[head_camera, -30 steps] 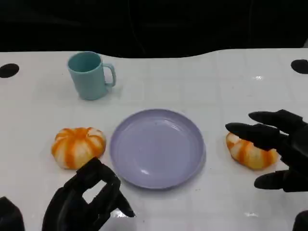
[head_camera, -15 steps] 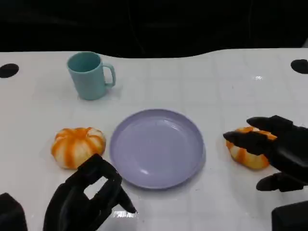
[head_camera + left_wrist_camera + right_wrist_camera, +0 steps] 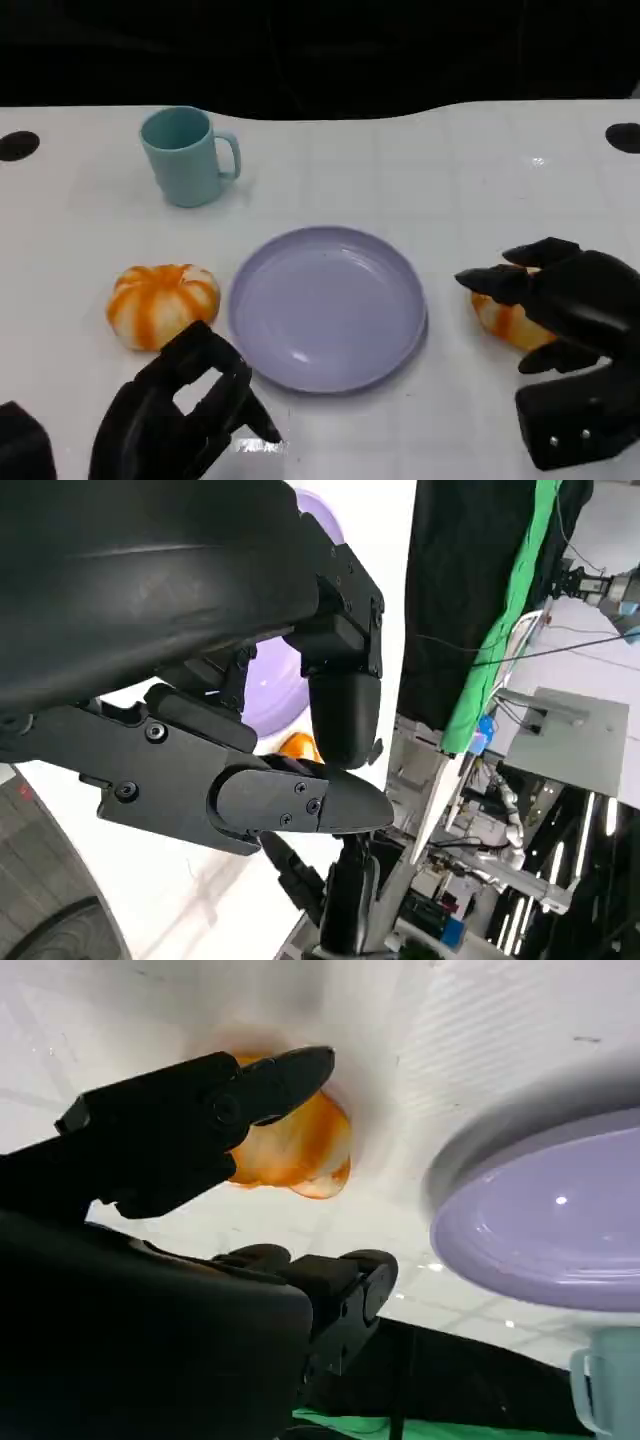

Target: Grasp the bread from the table and place it into the plate.

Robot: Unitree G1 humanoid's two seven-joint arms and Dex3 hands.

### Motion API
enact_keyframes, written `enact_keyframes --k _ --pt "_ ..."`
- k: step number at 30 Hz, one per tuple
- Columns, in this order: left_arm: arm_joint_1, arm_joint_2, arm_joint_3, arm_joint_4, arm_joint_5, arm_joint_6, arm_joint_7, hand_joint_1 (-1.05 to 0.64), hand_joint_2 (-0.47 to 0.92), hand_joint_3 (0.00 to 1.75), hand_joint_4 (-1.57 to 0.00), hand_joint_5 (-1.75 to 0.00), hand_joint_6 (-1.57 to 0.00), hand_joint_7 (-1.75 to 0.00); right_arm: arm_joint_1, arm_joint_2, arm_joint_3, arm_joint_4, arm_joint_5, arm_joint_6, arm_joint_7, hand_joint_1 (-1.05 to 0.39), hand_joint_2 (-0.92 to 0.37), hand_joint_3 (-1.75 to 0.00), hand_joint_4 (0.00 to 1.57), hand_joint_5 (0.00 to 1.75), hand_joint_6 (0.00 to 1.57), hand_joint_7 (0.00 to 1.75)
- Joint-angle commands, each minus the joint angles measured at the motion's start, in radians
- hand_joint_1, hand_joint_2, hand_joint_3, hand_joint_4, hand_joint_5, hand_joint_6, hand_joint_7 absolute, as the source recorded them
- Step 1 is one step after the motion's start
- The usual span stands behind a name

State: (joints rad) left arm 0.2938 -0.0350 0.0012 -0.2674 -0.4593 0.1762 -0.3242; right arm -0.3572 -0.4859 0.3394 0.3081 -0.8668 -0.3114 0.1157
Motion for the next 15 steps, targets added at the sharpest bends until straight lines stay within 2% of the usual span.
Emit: enact_keyframes --k 1,8,15 --pt "0.013 0.008 0.005 -0.003 0.002 -0.008 0.003 -0.62 0.92 0.28 -0.68 -1.75 -0.48 -1.68 -0.055 0.004 0.039 0.074 -0.015 0.02 -0.03 -0.27 -0.77 0.0 0.23 0.22 0.36 0.01" --pt "0.021 0.007 0.004 -0.014 -0.003 -0.004 0.004 -0.63 0.92 0.26 -0.69 -1.75 -0.48 -1.69 -0.105 -0.001 0.094 0.171 -0.04 0.04 -0.054 -0.27 -0.76 0.0 0.26 0.17 0.37 0.01" --pt "0.026 0.009 0.0 -0.025 0.002 -0.001 0.009 -0.63 0.92 0.28 -0.67 -1.75 -0.48 -1.68 -0.128 -0.022 0.123 0.176 -0.044 0.066 -0.007 -0.3 -0.77 0.0 0.26 0.13 0.37 0.01"
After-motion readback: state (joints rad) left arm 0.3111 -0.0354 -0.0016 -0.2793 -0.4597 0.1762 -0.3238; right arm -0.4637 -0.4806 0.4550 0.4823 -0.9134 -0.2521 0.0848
